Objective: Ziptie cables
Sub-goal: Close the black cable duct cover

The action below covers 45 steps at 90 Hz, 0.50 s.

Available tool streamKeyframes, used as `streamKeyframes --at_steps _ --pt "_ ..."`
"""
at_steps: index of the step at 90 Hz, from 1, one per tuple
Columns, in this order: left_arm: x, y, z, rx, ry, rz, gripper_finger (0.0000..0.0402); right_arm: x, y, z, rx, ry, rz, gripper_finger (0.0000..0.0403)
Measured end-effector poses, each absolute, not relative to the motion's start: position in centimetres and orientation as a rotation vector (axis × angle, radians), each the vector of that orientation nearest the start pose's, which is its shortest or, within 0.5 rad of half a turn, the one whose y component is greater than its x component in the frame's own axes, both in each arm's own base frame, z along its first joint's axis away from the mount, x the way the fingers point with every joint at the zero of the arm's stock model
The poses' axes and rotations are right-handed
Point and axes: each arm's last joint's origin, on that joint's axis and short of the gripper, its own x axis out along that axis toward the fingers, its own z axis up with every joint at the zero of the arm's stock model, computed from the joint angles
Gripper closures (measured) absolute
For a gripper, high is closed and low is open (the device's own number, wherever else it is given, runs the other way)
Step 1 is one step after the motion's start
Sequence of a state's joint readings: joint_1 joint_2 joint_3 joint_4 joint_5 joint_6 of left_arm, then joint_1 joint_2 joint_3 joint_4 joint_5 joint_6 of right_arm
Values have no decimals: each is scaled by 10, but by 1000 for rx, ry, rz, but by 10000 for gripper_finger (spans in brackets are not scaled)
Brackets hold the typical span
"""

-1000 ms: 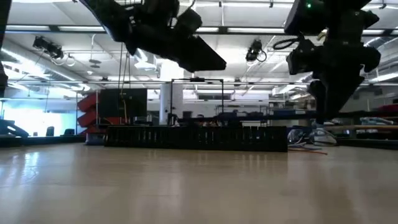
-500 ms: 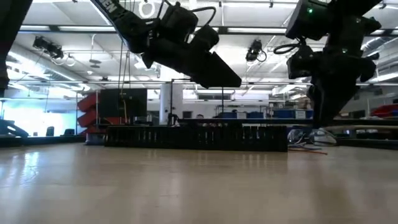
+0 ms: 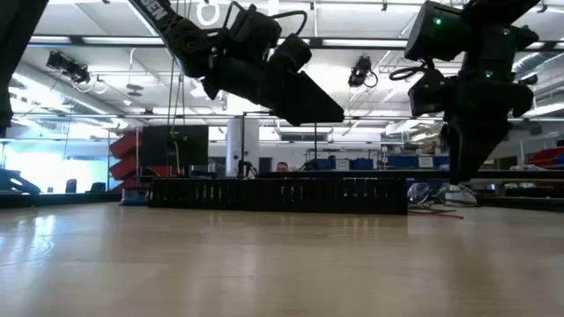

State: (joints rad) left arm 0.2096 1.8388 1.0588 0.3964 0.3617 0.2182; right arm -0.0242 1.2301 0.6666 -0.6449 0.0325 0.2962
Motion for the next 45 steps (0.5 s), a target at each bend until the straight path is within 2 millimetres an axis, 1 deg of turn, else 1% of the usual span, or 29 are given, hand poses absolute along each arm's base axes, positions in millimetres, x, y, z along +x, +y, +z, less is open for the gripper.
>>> streamKeyframes --at_steps 8,29,45 --pt "389 72 187 91 365 -198 245 205 -6 182 257 1195 -224 169" --pt "391 72 179 85 375 -208 245 204 -6 181 251 1210 -215 169" --pt "391 72 182 86 351 -220 245 203 -5 181 204 1220 -157 169"
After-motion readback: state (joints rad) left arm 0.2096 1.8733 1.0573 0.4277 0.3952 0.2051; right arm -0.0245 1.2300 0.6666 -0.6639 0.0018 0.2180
